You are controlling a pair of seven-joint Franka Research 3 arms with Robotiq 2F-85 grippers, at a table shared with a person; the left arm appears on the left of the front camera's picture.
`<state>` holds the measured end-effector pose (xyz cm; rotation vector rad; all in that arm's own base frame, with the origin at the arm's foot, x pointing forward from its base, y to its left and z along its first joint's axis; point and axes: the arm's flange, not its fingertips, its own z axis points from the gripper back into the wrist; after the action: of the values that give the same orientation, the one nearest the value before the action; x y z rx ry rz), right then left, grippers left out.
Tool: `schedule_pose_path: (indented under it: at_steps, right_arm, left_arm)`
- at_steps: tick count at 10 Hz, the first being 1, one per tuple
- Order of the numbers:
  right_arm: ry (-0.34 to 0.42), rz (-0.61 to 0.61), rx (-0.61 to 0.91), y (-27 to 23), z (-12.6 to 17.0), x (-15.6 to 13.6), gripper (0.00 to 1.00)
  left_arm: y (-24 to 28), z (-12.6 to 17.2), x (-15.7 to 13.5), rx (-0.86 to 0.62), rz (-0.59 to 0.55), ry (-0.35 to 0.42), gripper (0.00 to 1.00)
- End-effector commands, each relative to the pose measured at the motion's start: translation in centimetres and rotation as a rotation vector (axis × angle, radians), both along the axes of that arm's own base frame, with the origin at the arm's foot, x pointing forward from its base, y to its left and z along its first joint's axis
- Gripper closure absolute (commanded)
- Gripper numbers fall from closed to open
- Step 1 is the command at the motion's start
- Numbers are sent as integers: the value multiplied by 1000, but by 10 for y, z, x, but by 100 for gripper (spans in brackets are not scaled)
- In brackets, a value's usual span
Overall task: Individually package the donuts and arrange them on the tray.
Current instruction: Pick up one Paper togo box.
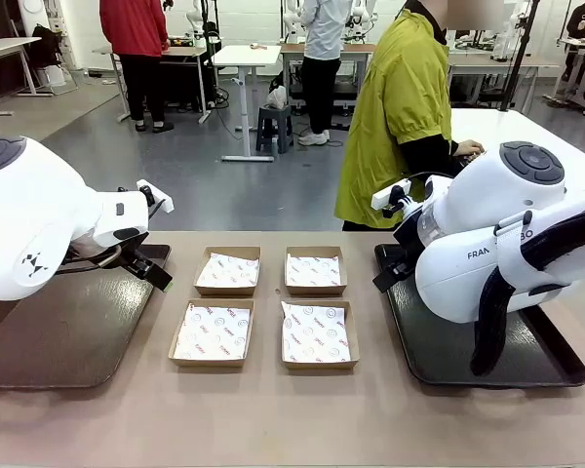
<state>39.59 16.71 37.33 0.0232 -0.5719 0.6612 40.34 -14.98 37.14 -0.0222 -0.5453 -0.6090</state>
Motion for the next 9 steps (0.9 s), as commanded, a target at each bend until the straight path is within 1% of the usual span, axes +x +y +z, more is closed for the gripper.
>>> schedule_pose_path:
  at_steps: [1,7,8,9]
  right_arm:
    - [0,0,0,0,0,0,0]
    - [0,0,0,0,0,0,0]
    - [18,-3,-4,-10,6,-13,0]
    - [46,-30,-17,-22,17,-33,0]
  left_arm:
    - [0,0,0,0,0,0,0]
    - [0,0,0,0,0,0,0]
    - [0,0,0,0,0,0,0]
    - [5,13,-25,15,-26,12,0]
